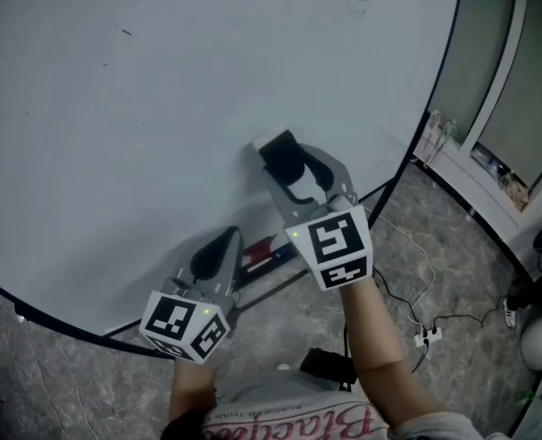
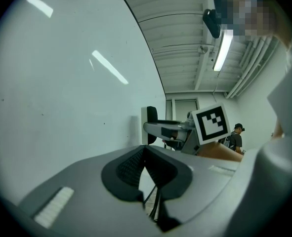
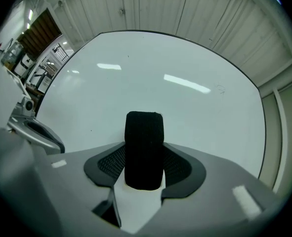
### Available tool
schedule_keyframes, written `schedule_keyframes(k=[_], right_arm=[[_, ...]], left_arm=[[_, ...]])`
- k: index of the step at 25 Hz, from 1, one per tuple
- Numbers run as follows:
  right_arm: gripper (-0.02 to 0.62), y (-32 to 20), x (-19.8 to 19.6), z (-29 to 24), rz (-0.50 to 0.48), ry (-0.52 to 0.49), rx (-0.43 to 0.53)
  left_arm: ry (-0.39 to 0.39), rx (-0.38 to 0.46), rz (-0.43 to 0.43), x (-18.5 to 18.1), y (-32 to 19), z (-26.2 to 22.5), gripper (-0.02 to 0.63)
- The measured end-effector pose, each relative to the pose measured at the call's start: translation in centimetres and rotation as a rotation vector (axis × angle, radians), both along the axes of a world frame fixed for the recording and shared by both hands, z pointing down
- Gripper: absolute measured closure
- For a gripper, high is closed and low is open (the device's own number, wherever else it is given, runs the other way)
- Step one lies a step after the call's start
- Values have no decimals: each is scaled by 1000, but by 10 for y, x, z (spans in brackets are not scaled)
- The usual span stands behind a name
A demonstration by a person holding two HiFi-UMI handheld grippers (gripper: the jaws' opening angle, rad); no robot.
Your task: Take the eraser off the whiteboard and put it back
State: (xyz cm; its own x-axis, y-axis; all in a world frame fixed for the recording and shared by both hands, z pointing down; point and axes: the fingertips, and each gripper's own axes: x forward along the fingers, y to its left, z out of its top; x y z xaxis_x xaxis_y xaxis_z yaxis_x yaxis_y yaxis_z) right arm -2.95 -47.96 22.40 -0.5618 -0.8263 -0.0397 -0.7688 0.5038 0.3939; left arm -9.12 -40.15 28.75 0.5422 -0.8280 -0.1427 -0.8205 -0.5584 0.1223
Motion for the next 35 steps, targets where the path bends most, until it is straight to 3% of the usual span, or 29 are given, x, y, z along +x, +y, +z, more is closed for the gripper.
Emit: schedule_keyframes(k=[11, 16, 21, 27, 35], right_arm=[[371, 36, 17, 52, -33, -208, -219], [371, 45, 25, 68, 8, -247, -191], [370, 60, 26, 77, -22, -347, -182], [370, 62, 24, 78, -28, -329, -174], [370, 62, 27, 75, -34, -320, -171]], left_arm=[[1, 3, 14, 3, -5, 1, 606], [4, 6, 11, 2, -9, 1, 606], [5, 3, 19, 4, -12, 1, 606], [-30, 9, -19, 5, -15, 4, 606], [-40, -9, 22, 17, -13, 7, 606]])
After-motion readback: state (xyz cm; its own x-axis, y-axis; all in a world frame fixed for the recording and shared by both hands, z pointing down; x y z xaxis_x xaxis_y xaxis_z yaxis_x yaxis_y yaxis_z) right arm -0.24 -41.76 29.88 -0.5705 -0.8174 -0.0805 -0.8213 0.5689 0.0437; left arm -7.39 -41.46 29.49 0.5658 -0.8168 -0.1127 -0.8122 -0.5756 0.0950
